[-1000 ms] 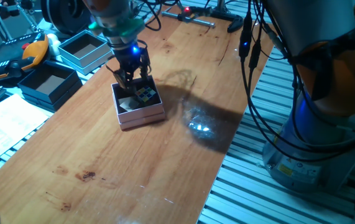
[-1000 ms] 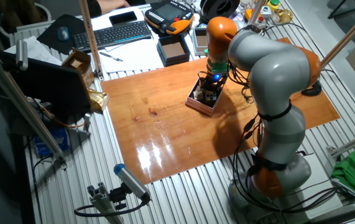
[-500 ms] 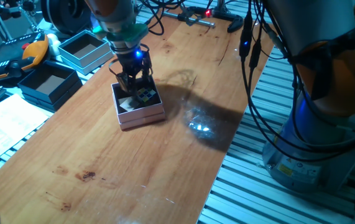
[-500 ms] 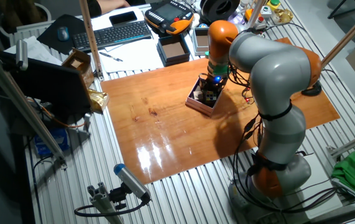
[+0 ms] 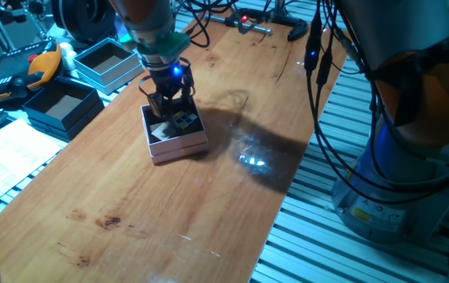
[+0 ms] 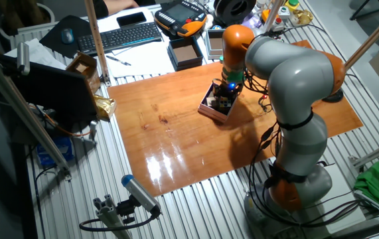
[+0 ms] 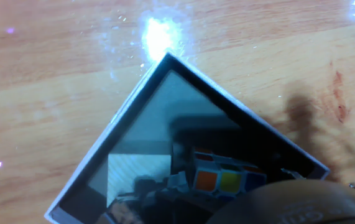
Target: Take everything out of the gift box
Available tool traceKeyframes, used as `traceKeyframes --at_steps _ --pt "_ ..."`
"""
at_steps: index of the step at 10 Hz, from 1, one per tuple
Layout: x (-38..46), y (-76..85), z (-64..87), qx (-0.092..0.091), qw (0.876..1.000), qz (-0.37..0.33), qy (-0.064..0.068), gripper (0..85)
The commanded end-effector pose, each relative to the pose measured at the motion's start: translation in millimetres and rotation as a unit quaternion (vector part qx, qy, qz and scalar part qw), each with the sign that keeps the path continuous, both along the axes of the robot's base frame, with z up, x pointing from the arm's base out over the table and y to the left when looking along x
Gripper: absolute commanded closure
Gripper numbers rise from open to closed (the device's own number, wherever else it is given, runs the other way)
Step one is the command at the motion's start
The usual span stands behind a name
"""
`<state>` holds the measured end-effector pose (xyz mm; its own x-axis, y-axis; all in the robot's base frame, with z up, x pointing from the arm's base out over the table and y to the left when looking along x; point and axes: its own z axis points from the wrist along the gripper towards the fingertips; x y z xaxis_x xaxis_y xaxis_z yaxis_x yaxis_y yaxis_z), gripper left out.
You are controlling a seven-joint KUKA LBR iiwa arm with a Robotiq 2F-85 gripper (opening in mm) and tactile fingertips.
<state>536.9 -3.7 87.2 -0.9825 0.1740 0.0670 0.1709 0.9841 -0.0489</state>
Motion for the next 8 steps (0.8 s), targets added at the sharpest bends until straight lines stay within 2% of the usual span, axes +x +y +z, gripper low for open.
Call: traceKeyframes --at_steps 1,5,8 --pt "-1.0 0.7 -1.8 0.001 1.000 -0.002 -0.004 12.0" --pt "-3.9 4.4 -7.5 0.004 1.000 -0.011 -0.013 12.0" --pt "-6.8 7.4 -17.3 -0.001 1.000 -0.013 -0.026 11.3"
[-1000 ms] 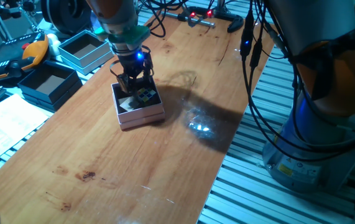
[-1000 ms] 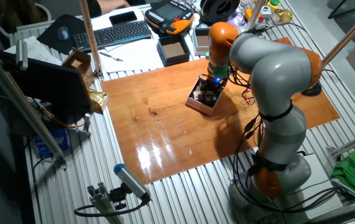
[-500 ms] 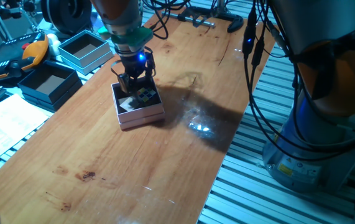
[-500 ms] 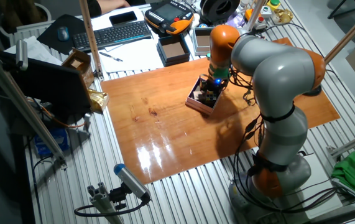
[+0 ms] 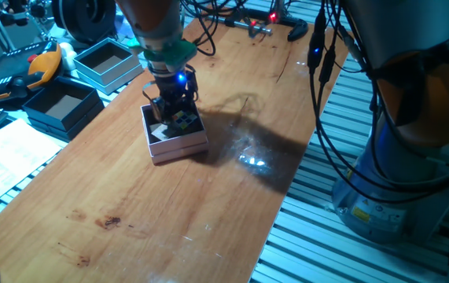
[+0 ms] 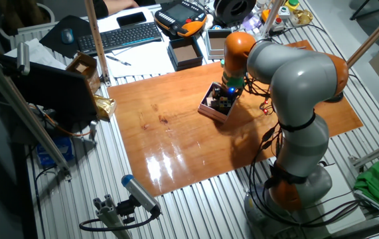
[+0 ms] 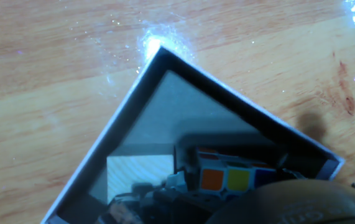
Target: Take everything out of the gift box
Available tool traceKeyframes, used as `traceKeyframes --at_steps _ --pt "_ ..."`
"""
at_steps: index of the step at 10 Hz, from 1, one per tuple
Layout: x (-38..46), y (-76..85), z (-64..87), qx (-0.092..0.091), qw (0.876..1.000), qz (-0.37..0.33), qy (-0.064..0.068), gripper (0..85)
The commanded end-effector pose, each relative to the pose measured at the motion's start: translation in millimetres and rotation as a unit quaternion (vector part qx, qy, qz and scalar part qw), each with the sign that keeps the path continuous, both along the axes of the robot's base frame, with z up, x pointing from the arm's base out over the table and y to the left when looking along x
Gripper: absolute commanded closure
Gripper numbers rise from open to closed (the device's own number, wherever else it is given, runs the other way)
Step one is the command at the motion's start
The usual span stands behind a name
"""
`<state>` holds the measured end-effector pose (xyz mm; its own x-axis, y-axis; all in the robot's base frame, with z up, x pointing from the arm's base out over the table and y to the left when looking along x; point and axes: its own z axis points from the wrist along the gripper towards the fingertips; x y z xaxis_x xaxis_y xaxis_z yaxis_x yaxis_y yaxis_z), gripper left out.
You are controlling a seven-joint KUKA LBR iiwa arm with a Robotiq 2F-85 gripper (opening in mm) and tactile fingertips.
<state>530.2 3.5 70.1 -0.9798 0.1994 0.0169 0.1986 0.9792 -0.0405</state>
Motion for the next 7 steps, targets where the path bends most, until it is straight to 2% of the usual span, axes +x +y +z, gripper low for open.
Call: traceKeyframes --at_steps 1,4,7 --pt "-0.6 -1.1 -1.1 0.001 1.000 0.001 -0.001 11.3" --pt "-1.8 -2.0 -4.0 0.011 1.000 0.005 -0.003 16.3" --pt "-1.8 -1.8 -3.4 0.018 1.000 0.018 -0.001 33.7"
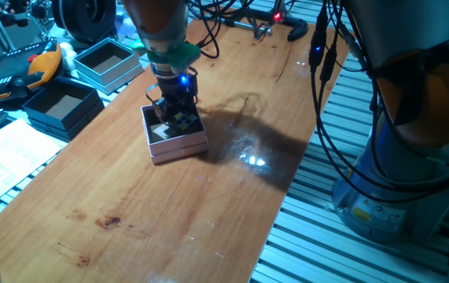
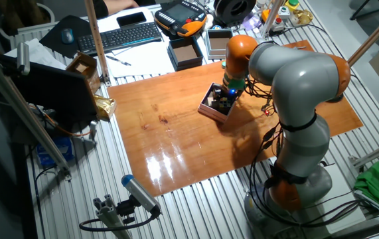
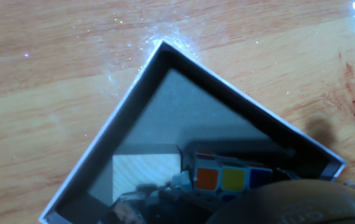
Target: Take everything out of the gift box
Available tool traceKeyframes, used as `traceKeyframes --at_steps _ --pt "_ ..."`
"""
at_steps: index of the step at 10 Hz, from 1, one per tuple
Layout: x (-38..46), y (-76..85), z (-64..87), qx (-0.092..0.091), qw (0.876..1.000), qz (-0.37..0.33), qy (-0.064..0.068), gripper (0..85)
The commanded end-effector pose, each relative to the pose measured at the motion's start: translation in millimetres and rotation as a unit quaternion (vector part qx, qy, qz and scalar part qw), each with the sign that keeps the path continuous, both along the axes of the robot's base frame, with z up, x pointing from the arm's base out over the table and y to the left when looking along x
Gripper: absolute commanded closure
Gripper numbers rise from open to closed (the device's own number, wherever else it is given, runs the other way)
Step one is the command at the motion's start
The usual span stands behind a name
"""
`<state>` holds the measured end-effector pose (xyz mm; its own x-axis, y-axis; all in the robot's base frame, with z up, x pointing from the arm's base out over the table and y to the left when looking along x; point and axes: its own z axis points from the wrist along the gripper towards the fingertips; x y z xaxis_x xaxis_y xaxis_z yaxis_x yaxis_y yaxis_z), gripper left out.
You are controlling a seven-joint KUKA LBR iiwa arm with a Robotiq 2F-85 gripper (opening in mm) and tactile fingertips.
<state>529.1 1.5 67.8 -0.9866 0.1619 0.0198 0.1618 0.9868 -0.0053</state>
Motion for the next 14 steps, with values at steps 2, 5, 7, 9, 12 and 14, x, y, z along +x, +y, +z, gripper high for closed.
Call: traceKeyframes --at_steps 2,5,7,9,12,14 --pt "0.3 1.4 8.1 0.000 1.000 0.003 0.007 31.0" --pt "5.6 2.5 41.2 0.006 0.999 0.003 0.039 30.7" --pt "11.1 1.4 63.3 -0.003 0.999 0.005 0.051 31.0" --pt "17.8 -10.8 82.5 -0.011 0.998 0.021 0.057 38.7" --pt "25.1 -18.1 89.6 -0.006 0.998 0.021 0.063 44.3" --pt "22.7 -6.7 81.4 -0.010 0.999 0.003 0.051 40.3"
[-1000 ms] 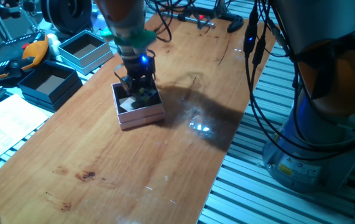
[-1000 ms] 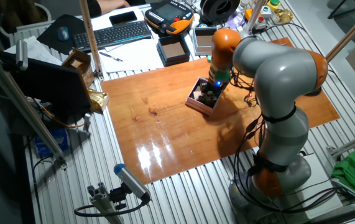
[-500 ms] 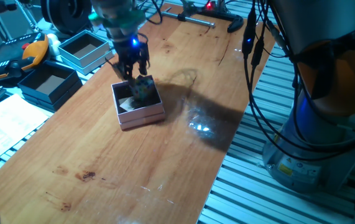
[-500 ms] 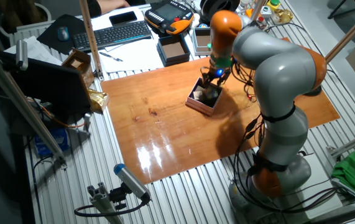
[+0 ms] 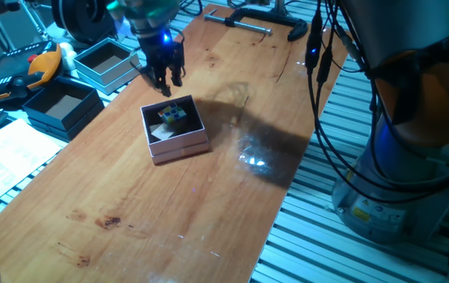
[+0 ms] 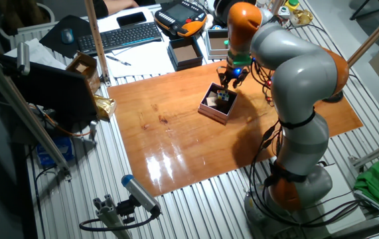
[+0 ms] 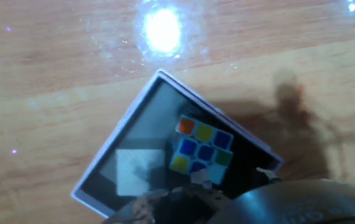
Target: Take everything out of the gift box
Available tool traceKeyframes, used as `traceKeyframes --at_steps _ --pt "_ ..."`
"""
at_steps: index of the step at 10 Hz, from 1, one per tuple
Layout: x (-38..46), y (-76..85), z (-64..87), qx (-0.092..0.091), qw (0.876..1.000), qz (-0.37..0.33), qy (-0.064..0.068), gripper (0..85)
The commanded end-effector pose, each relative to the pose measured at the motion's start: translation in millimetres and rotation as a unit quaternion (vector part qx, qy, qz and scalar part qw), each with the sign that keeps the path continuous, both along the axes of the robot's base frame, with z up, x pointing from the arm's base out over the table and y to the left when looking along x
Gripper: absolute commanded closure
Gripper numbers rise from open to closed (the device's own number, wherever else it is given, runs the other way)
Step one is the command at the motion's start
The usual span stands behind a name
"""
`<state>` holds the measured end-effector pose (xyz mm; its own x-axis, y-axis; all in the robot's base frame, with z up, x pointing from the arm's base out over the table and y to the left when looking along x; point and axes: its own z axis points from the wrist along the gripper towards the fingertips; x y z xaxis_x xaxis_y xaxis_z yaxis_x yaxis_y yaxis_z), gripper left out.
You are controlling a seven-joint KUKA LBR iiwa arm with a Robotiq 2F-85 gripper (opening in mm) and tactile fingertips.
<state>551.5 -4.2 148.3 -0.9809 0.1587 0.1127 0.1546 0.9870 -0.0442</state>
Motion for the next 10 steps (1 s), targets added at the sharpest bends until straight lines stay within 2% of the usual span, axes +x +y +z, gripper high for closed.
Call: traceKeyframes --at_steps 1,2,3,4,7,10 --pt "-1.8 3.4 -4.9 -0.006 1.000 -0.007 -0.011 35.7" --pt "-3.0 6.1 -12.1 -0.007 1.000 -0.018 -0.021 30.0" --pt "-2.8 7.3 -22.8 -0.006 0.999 -0.029 -0.037 23.3" --pt "-1.1 7.3 -29.2 -0.006 0.998 -0.034 -0.045 17.0" --pt "0.9 6.5 -45.6 0.001 0.998 -0.036 -0.058 13.7" --pt "-2.9 6.4 -59.1 0.002 0.997 -0.038 -0.070 11.7"
